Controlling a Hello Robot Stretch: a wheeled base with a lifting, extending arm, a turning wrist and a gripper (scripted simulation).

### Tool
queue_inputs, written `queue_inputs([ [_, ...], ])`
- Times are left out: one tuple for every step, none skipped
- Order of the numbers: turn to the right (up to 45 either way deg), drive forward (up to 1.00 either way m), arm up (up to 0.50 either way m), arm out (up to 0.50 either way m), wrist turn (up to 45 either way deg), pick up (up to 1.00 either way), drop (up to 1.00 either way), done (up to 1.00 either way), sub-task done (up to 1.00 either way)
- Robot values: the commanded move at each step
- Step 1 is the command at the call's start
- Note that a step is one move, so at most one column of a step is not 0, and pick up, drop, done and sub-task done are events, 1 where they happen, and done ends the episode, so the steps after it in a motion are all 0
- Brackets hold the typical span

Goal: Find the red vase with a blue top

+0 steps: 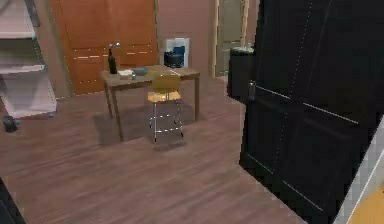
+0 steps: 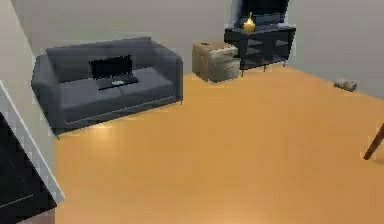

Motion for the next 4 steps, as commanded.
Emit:
queue_inputs([
  [-30.0,0.0,0.0,0.0,0.0,0.0,0.0,0.0,0.0],
  [0.0,1.0,0.0,0.0,0.0,0.0,0.0,0.0,0.0],
  [-3.0,0.0,0.0,0.0,0.0,0.0,0.0,0.0,0.0],
  [0.0,1.0,0.0,0.0,0.0,0.0,0.0,0.0,0.0],
])
